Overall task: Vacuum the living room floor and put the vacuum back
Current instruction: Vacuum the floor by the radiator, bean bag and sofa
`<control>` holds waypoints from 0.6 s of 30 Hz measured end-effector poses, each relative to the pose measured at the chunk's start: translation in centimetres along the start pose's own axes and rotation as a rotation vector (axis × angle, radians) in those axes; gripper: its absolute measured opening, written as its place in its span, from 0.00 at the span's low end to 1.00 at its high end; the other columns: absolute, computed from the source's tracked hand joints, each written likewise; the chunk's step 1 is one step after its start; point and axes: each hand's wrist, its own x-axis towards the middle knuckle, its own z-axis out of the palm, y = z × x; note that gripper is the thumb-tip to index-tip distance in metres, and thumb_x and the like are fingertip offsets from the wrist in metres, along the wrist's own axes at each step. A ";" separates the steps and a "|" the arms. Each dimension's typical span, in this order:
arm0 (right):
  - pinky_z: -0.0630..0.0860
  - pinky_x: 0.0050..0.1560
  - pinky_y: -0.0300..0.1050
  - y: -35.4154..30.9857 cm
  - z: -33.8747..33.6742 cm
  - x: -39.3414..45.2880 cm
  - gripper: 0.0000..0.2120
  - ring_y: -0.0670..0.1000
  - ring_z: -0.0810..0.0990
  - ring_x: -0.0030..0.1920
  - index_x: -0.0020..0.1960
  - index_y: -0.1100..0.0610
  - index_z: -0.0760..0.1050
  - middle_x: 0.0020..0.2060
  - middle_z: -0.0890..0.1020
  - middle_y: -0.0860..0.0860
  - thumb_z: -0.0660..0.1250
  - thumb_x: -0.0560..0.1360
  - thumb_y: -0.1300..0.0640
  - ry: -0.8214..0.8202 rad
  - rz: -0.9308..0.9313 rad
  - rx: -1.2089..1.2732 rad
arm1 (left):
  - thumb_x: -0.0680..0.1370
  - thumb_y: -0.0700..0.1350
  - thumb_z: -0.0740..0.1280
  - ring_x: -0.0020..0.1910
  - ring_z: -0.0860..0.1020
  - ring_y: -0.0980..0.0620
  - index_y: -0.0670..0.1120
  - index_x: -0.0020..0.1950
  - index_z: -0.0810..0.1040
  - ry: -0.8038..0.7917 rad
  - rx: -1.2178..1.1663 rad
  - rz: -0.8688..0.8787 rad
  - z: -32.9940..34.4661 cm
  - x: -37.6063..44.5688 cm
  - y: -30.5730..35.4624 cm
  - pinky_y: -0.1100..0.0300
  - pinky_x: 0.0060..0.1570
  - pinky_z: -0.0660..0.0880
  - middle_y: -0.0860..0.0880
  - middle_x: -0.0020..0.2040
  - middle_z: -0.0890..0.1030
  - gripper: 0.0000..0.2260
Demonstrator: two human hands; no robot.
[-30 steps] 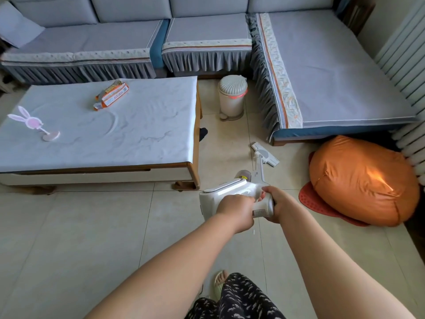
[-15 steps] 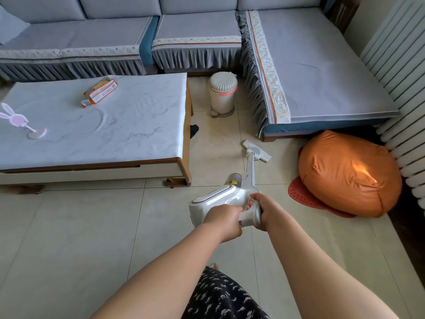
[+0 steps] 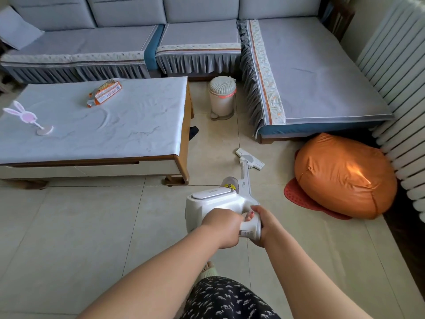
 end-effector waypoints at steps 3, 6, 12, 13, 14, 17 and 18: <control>0.74 0.28 0.37 -1.3 -0.3 1.3 0.06 0.46 0.71 0.19 0.40 0.58 0.69 0.23 0.72 0.49 0.63 0.76 0.60 -0.043 0.028 0.055 | 0.74 0.40 0.63 0.44 0.79 0.42 0.47 0.51 0.74 0.007 0.038 0.022 -0.6 1.3 0.1 0.56 0.39 0.72 0.45 0.45 0.79 0.07; 0.74 0.26 0.38 -2.4 0.9 2.9 0.07 0.46 0.71 0.20 0.40 0.57 0.69 0.25 0.72 0.49 0.63 0.76 0.58 -0.086 0.052 0.112 | 0.74 0.40 0.63 0.44 0.79 0.42 0.48 0.48 0.71 0.012 0.068 0.047 -1.8 3.0 -1.1 0.56 0.39 0.71 0.45 0.45 0.79 0.05; 0.74 0.27 0.37 -4.4 6.5 5.8 0.07 0.46 0.71 0.20 0.40 0.57 0.69 0.25 0.73 0.48 0.63 0.76 0.57 -0.118 0.039 0.271 | 0.76 0.40 0.63 0.45 0.78 0.43 0.49 0.50 0.72 0.019 0.189 0.116 -5.4 7.4 -6.5 0.56 0.39 0.70 0.46 0.47 0.79 0.05; 0.73 0.28 0.37 -4.5 7.5 6.1 0.08 0.46 0.71 0.20 0.39 0.57 0.68 0.25 0.72 0.48 0.63 0.76 0.57 -0.128 0.035 0.295 | 0.76 0.40 0.64 0.46 0.78 0.44 0.48 0.51 0.73 0.026 0.224 0.131 -5.9 8.0 -7.4 0.56 0.39 0.70 0.47 0.48 0.79 0.06; 0.73 0.28 0.38 -4.5 8.1 6.4 0.08 0.46 0.71 0.20 0.39 0.57 0.68 0.25 0.72 0.48 0.63 0.76 0.57 -0.135 0.030 0.320 | 0.76 0.40 0.63 0.46 0.78 0.44 0.48 0.52 0.74 0.030 0.257 0.147 -6.3 8.4 -8.0 0.56 0.39 0.70 0.47 0.48 0.79 0.07; 0.74 0.29 0.37 -4.8 11.0 7.9 0.07 0.45 0.71 0.21 0.40 0.57 0.68 0.26 0.72 0.47 0.63 0.76 0.57 -0.142 0.018 0.341 | 0.76 0.41 0.63 0.48 0.79 0.45 0.48 0.53 0.75 0.047 0.293 0.183 -7.3 10.1 -11.0 0.56 0.40 0.70 0.48 0.50 0.79 0.08; 0.74 0.30 0.37 -4.9 11.8 8.3 0.07 0.45 0.71 0.21 0.41 0.57 0.68 0.26 0.72 0.47 0.63 0.75 0.57 -0.139 0.016 0.343 | 0.76 0.41 0.63 0.47 0.79 0.45 0.48 0.53 0.75 0.050 0.295 0.194 -7.6 10.6 -12.0 0.56 0.40 0.70 0.48 0.50 0.79 0.08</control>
